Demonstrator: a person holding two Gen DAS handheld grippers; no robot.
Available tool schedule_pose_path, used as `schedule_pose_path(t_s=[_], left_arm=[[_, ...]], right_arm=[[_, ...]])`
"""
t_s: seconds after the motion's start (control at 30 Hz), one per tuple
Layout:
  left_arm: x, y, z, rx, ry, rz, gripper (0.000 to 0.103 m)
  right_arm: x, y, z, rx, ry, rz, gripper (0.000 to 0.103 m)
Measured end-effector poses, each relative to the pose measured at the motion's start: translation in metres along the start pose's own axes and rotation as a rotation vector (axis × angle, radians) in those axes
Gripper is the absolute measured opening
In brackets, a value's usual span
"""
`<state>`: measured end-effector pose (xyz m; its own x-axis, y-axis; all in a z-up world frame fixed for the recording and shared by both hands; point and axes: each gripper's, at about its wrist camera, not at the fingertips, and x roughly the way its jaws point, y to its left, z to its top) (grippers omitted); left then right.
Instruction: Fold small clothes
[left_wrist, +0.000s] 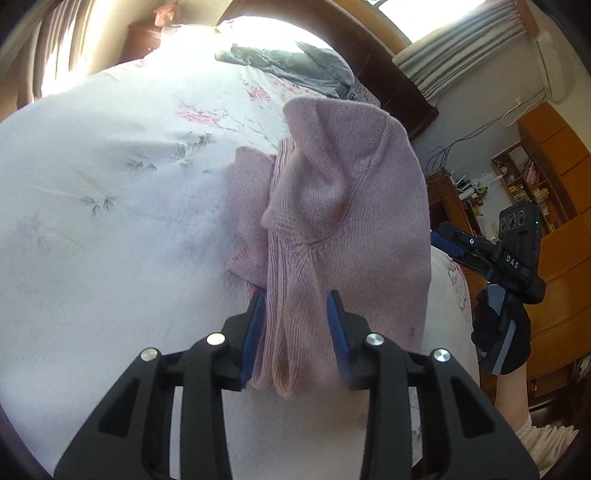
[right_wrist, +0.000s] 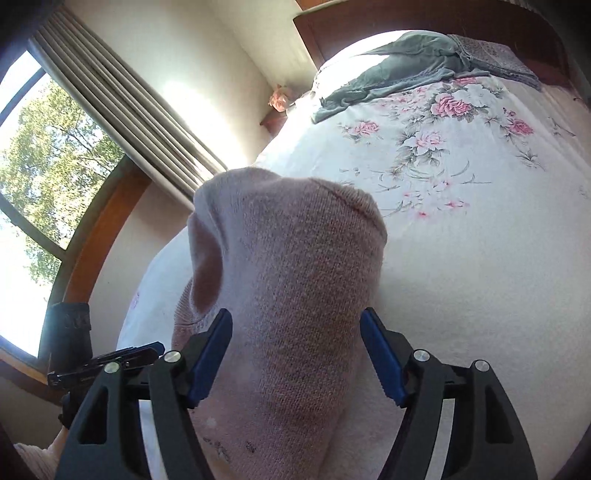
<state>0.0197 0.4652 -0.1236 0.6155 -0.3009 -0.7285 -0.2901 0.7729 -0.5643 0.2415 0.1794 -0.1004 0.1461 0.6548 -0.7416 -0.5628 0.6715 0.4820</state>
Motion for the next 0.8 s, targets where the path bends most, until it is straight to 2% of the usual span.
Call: schedule_pose_path(t_s=[0.1,0.2,0.3,0.37,0.4,0.5,0.6,0.7,0.8], left_arm=[[0.005,-0.011,0.045,0.042,-0.066,0.007,0.034],[0.018,-0.035,0.074,0.064,-0.088,-0.022,0.034],[0.031,-0.061,0.083,0.11,-0.085,-0.043,0.034],[0.045,-0.076,0.087,0.132,-0.071,-0.039,0.034],[0.052,-0.076,0.089,0.13,-0.059,-0.033,0.034],[0.077,-0.065,0.096,0.113,-0.022,0.029,0.032],[0.091,-0.047,0.098,0.079,-0.001,0.04,0.023],[0.099,-0.037,0.104,0.07,0.009,0.052,0.023],[0.108,-0.037,0.102,0.105,0.023,0.11,0.022]], right_arm=[[-0.009,0.001,0.03,-0.016,-0.057,-0.044,0.07],[-0.013,0.022,0.049,-0.085,-0.089,0.0,0.064],[-0.003,0.045,0.057,-0.162,-0.047,0.07,0.063],[0.012,0.049,0.059,-0.18,-0.001,0.016,0.06],[0.021,0.045,0.061,-0.171,0.022,-0.016,0.06],[0.047,0.018,0.062,-0.078,0.085,-0.023,0.058],[0.064,-0.004,0.062,-0.025,0.108,-0.061,0.056],[0.077,-0.013,0.061,-0.012,0.119,-0.073,0.055],[0.083,-0.017,0.06,0.007,0.119,-0.076,0.055]])
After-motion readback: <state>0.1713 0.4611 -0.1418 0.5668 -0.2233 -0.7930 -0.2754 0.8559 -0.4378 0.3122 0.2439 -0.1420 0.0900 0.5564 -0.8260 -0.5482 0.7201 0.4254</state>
